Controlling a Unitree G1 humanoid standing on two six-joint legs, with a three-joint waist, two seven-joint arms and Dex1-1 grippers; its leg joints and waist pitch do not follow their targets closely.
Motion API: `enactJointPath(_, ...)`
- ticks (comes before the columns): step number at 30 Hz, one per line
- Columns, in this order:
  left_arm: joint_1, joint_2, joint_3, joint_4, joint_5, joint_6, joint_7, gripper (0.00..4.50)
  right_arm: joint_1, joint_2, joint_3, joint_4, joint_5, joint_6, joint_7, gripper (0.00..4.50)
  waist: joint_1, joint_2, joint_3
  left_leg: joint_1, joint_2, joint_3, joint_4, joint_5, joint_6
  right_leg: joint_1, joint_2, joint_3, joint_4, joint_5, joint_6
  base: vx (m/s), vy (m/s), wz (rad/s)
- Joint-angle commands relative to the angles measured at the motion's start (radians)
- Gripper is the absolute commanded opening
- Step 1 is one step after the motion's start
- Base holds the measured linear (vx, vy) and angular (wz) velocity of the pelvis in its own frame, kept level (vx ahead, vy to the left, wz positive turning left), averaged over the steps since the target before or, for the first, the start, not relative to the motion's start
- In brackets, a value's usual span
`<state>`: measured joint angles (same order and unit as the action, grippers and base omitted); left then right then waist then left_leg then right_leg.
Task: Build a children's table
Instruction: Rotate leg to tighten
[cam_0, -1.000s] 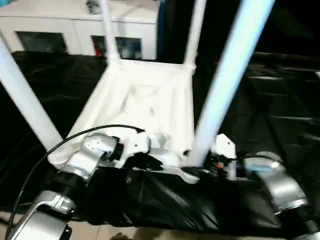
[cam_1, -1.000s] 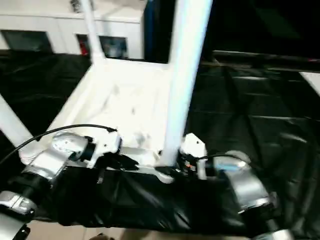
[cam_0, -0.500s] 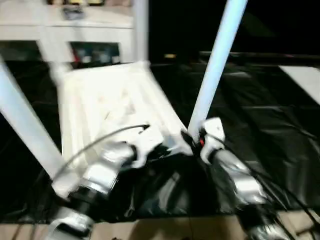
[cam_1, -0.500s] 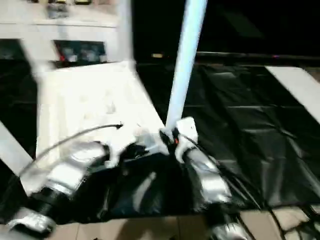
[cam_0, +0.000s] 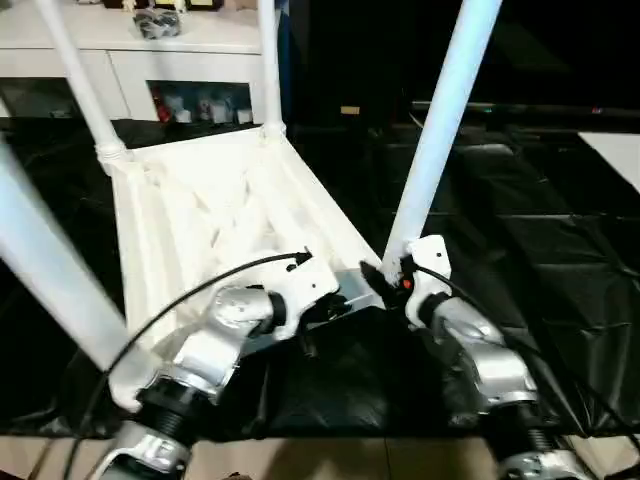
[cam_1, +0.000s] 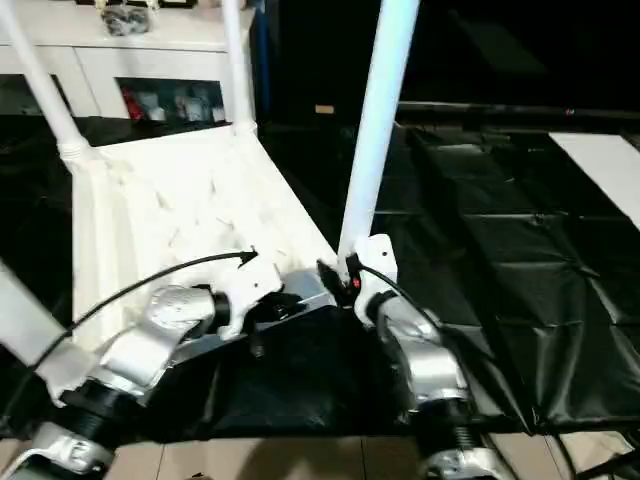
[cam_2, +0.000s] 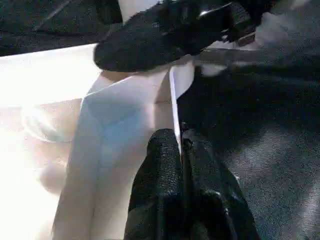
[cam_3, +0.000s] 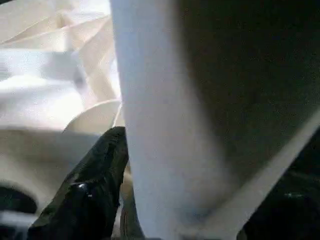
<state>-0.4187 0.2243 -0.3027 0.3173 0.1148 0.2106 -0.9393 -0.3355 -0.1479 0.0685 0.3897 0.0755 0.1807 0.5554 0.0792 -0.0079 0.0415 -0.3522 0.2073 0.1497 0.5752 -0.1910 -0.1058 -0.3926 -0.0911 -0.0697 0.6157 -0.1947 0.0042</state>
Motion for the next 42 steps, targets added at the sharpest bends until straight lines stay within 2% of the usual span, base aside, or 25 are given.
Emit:
enactJointPath(1, -0.016, 0.000, -0.052, -0.058, -0.053, -0.081, -0.112, 0.00, 0.025, -0.030, 0.093, -0.021, 0.018, 0.038, 0.150, 3.06, 0.001, -0.006, -0.054, -0.009, 0.013, 0.010, -0.071, -0.215, 0.035, 0.043, -0.040, 0.043, -0.086, -0.224, -0.162, 0.057, -0.006, 0.02)
enactJointPath(4, -0.022, 0.025, -0.043, -0.052, -0.064, -0.095, -0.155, 0.00, 0.040, -0.082, 0.116, -0.057, 0.032, 0.039, 0.257, 3.06, 0.011, -0.006, -0.061, -0.010, 0.014, 0.015, -0.060, -0.102, 0.070, 0.048, -0.039, 0.042, -0.065, -0.056, -0.208, 0.037, -0.002, 0.01)
enactJointPath(7, -0.040, 0.076, -0.036, -0.030, -0.102, -0.112, -0.249, 0.00, 0.064, -0.176, 0.160, -0.122, 0.067, 0.028, 0.447, 3.06, 0.014, -0.005, -0.062, -0.008, 0.013, 0.017, -0.056, -0.088, 0.089, 0.051, -0.036, 0.041, -0.058, 0.005, -0.234, 0.000, 0.000, 0.00)
enactJointPath(9, -0.046, 0.087, -0.036, -0.021, -0.109, -0.117, -0.272, 0.00, 0.068, -0.199, 0.172, -0.137, 0.077, 0.028, 0.491, 3.06, 0.015, -0.006, -0.062, -0.004, 0.015, 0.020, -0.056, -0.102, 0.108, 0.048, -0.036, 0.042, -0.056, 0.032, -0.254, 0.000, 0.000, 0.00)
enactJointPath(12, -0.075, 0.112, -0.032, 0.026, -0.116, -0.140, -0.317, 0.00, 0.072, -0.253, 0.202, -0.166, 0.094, 0.025, 0.598, 3.06, 0.019, -0.008, -0.058, -0.001, 0.017, 0.023, -0.058, -0.137, 0.106, 0.046, -0.038, 0.042, -0.062, -0.020, -0.253, 0.000, 0.000, 0.00)
enactJointPath(13, -0.095, 0.120, -0.030, 0.060, -0.113, -0.161, -0.332, 0.00, 0.071, -0.270, 0.213, -0.175, 0.100, 0.028, 0.641, 3.06, 0.024, -0.010, -0.056, 0.001, 0.018, 0.025, -0.060, -0.170, 0.097, 0.045, -0.041, 0.044, -0.067, -0.085, -0.244, 0.000, 0.000, 0.00)
enactJointPath(18, -0.137, 0.134, -0.028, 0.127, -0.103, -0.193, -0.355, 0.00, 0.062, -0.276, 0.228, -0.177, 0.096, 0.013, 0.673, 3.06, 0.029, -0.012, -0.054, 0.002, 0.020, 0.027, -0.064, -0.203, 0.065, 0.043, -0.045, 0.046, -0.075, -0.173, -0.215, 0.000, 0.000, 0.00)
enactJointPath(19, -0.148, 0.137, -0.026, 0.145, -0.106, -0.201, -0.362, 0.00, 0.061, -0.278, 0.233, -0.180, 0.099, 0.015, 0.683, 2.81, 0.030, -0.013, -0.055, 0.003, 0.021, 0.027, -0.063, -0.200, 0.060, 0.042, -0.045, 0.048, -0.074, -0.169, -0.213, 0.000, 0.000, 0.00)
enactJointPath(21, -0.155, 0.138, -0.025, 0.158, -0.103, -0.210, -0.363, 0.00, 0.060, -0.276, 0.237, -0.181, 0.099, 0.017, 0.685, 2.81, 0.031, -0.015, -0.056, 0.000, 0.020, 0.026, -0.063, -0.182, 0.057, 0.044, -0.046, 0.047, -0.070, -0.150, -0.213, 0.000, 0.000, 0.00)
enactJointPath(22, -0.158, 0.139, -0.024, 0.165, -0.104, -0.215, -0.367, 0.00, 0.060, -0.274, 0.241, -0.182, 0.100, 0.017, 0.688, 2.62, 0.032, -0.014, -0.056, 0.000, 0.021, 0.026, -0.063, -0.180, 0.058, 0.043, -0.046, 0.047, -0.070, -0.147, -0.214, 0.000, 0.000, 0.00)
enactJointPath(24, -0.164, 0.139, -0.025, 0.181, -0.107, -0.227, -0.373, 0.00, 0.062, -0.274, 0.246, -0.183, 0.100, 0.016, 0.696, 2.53, 0.032, -0.014, -0.057, -0.002, 0.020, 0.026, -0.062, -0.170, 0.059, 0.044, -0.045, 0.046, -0.068, -0.133, -0.216, 0.000, 0.000, 0.00)
enactJointPath(35, -0.159, 0.137, -0.021, 0.204, -0.114, -0.254, -0.381, 0.00, 0.070, -0.272, 0.248, -0.183, 0.099, 0.016, 0.705, 2.48, 0.034, -0.015, -0.058, -0.002, 0.021, 0.026, -0.061, -0.165, 0.063, 0.046, -0.045, 0.045, -0.066, -0.118, -0.225, 0.000, 0.000, 0.00)
enactJointPath(38, -0.146, 0.125, -0.007, 0.186, -0.115, -0.235, -0.337, 0.00, 0.082, -0.239, 0.222, -0.182, 0.106, 0.024, 0.644, 2.48, 0.033, -0.014, -0.058, -0.002, 0.021, 0.027, -0.061, -0.168, 0.061, 0.045, -0.045, 0.046, -0.067, -0.121, -0.224, 0.000, 0.000, 0.00)
enactJointPath(41, -0.125, 0.099, 0.003, 0.156, -0.104, -0.203, -0.260, 0.00, 0.087, -0.184, 0.190, -0.156, 0.092, 0.022, 0.532, 2.47, 0.031, -0.013, -0.054, 0.000, 0.021, 0.025, -0.067, -0.201, 0.044, 0.042, -0.047, 0.046, -0.072, -0.174, -0.213, 0.000, 0.000, 0.00)
enactJointPath(42, -0.120, 0.092, 0.004, 0.149, -0.102, -0.197, -0.245, 0.00, 0.087, -0.173, 0.185, -0.149, 0.087, 0.020, 0.509, 2.46, 0.028, -0.016, -0.050, 0.002, 0.020, 0.025, -0.070, -0.235, 0.035, 0.040, -0.048, 0.045, -0.081, -0.240, -0.197, 0.000, 0.000, 0.00)
